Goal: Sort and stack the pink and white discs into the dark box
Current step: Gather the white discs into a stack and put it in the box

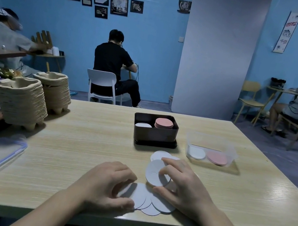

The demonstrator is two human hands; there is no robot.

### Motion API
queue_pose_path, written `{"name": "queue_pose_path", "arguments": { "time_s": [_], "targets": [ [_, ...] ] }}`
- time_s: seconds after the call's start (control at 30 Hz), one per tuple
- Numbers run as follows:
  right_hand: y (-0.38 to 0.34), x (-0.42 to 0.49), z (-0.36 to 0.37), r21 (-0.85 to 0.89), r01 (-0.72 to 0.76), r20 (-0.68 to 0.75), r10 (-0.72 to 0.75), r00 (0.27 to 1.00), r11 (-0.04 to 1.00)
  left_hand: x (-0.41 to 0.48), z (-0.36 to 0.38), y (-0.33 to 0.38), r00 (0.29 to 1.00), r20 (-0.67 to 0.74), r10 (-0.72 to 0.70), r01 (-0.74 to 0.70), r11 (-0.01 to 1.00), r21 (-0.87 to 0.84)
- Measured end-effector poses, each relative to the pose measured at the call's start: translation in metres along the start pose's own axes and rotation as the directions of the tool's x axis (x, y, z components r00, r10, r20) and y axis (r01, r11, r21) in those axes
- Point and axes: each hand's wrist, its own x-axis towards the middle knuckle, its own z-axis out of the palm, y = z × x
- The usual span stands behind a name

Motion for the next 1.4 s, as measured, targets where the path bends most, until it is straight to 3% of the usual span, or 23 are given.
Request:
{"name": "queue_pose_path", "arguments": {
  "time_s": [0.2,0.43,0.63,0.8,0.97,1.23,1.4],
  "targets": [
    [0.002,0.004,0.006,0.011,-0.030,0.021,0.030,0.999,0.999,0.011,0.005,-0.009,0.994,-0.024,-0.105,0.105,0.994,0.011],
    [0.011,0.012,0.006,-0.003,-0.031,0.025,0.031,0.999,1.000,0.012,0.007,-0.016,0.993,-0.003,-0.118,0.118,0.990,-0.076],
    [0.015,0.015,0.009,-0.002,-0.029,0.022,0.029,0.999,1.000,0.011,0.007,-0.017,0.986,-0.087,-0.142,0.135,0.988,-0.079],
    [0.016,0.020,0.011,-0.011,-0.037,0.039,0.038,0.999,0.999,0.016,0.009,-0.021,0.970,-0.240,-0.043,0.070,0.992,0.109],
    [0.014,0.033,0.021,-0.022,-0.012,0.036,0.013,0.999,1.000,0.034,0.015,-0.021,0.954,-0.295,0.059,-0.003,0.983,0.185],
    [0.010,0.034,0.028,0.004,0.055,-0.001,-0.055,0.998,0.998,0.049,0.025,-0.018,0.954,-0.273,0.126,-0.081,0.982,0.170],
    [0.012,0.032,0.027,0.018,0.044,-0.043,-0.043,0.998,0.999,0.043,0.026,-0.019,0.957,-0.289,0.033,-0.019,0.999,0.050]
  ]
}}
